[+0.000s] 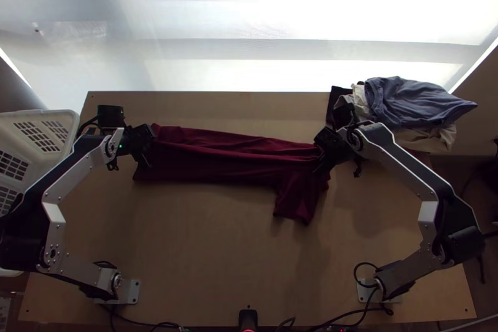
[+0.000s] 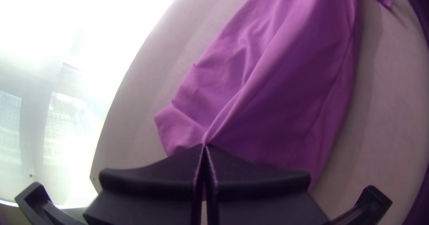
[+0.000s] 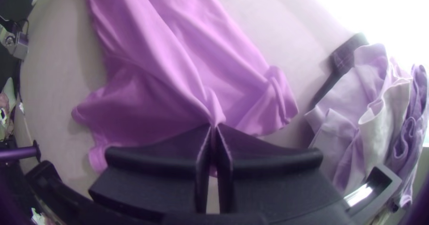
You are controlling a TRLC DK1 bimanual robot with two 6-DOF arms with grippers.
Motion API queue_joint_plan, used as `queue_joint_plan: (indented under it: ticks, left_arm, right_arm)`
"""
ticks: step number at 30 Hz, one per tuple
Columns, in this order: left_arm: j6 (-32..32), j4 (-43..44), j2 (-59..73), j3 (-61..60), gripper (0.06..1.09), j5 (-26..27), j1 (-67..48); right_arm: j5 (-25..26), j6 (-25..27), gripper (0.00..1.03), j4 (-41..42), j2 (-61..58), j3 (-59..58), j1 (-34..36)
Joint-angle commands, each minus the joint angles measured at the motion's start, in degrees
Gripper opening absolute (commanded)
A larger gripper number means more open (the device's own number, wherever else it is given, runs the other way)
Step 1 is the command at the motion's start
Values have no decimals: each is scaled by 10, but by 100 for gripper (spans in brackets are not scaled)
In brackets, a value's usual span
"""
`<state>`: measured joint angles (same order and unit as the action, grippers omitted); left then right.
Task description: Fold the t-shirt
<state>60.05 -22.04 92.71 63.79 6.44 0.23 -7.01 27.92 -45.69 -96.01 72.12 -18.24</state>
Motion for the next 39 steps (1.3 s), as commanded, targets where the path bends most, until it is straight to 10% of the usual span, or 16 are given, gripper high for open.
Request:
queue_joint_plan:
  ticks: [1, 11, 16, 17, 21, 31, 39]
  left_arm:
    - [-7, 46, 76, 34, 10, -9, -5]
    - [-3, 49, 127, 37, 14, -20, -16]
    - [-23, 53, 142, 39, 100, -44, -13]
    - [-27, 53, 141, 39, 105, -44, -10]
    - [-40, 82, 132, 49, 105, -44, 14]
    - [-63, -23, 6, 92, 105, -39, 68]
    - [-8, 78, -118, -84, 105, -34, 81]
  right_arm:
    - [0, 0, 3, 7, -81, 72, 23]
    - [0, 4, 4, 7, -150, 112, 40]
    - [18, -20, 55, 7, -163, 108, 44]
    - [23, -29, 67, 7, -164, 109, 45]
    - [33, -52, 98, 5, -160, 119, 51]
    - [37, -95, 98, -24, -44, 111, 66]
    - [80, -91, 98, -27, 30, 43, 18]
